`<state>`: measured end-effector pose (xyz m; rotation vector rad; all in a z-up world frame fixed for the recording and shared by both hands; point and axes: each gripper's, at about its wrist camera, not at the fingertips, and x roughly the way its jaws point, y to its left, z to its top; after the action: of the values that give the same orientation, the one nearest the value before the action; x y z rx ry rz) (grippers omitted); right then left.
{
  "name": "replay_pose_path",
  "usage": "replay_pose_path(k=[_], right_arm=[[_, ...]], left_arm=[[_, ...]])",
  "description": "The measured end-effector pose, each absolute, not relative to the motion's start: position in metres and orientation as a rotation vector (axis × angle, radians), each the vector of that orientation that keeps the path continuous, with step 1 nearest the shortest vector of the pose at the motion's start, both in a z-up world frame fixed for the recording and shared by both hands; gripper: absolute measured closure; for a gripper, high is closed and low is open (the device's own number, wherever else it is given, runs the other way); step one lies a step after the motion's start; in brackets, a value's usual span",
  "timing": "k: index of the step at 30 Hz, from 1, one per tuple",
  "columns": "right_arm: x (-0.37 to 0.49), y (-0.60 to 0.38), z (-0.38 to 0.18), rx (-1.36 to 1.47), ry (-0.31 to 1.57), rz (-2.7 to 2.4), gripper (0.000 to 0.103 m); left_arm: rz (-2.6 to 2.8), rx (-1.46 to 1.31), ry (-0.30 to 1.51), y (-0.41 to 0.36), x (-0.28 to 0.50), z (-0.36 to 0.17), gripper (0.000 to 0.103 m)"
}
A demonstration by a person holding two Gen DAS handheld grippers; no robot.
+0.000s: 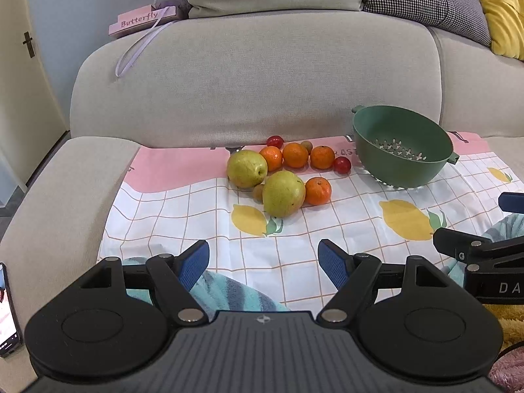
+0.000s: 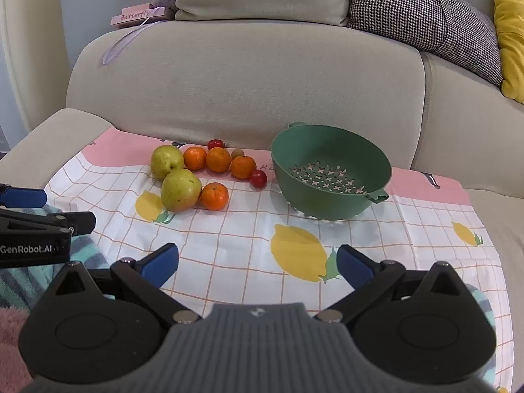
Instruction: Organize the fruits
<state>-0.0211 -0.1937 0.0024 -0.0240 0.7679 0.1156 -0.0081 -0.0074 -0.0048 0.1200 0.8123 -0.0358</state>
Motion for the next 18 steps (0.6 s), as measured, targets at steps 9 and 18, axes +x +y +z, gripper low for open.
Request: replay_pose_path(k=[9, 18], right_arm=[[-0.021, -0.194, 0.0007, -0.025, 0.776, 0.114, 0.004], [-0.0206, -0.1947, -0.0011, -0.029, 0.785, 0.111, 0.004]], left_arm=[[-0.036, 0.12, 0.815, -0.0075, -0.0093, -0.0059, 0.014], [-0.035, 0.114, 0.82, -0.0057, -0.0095, -0.0059, 0.014]])
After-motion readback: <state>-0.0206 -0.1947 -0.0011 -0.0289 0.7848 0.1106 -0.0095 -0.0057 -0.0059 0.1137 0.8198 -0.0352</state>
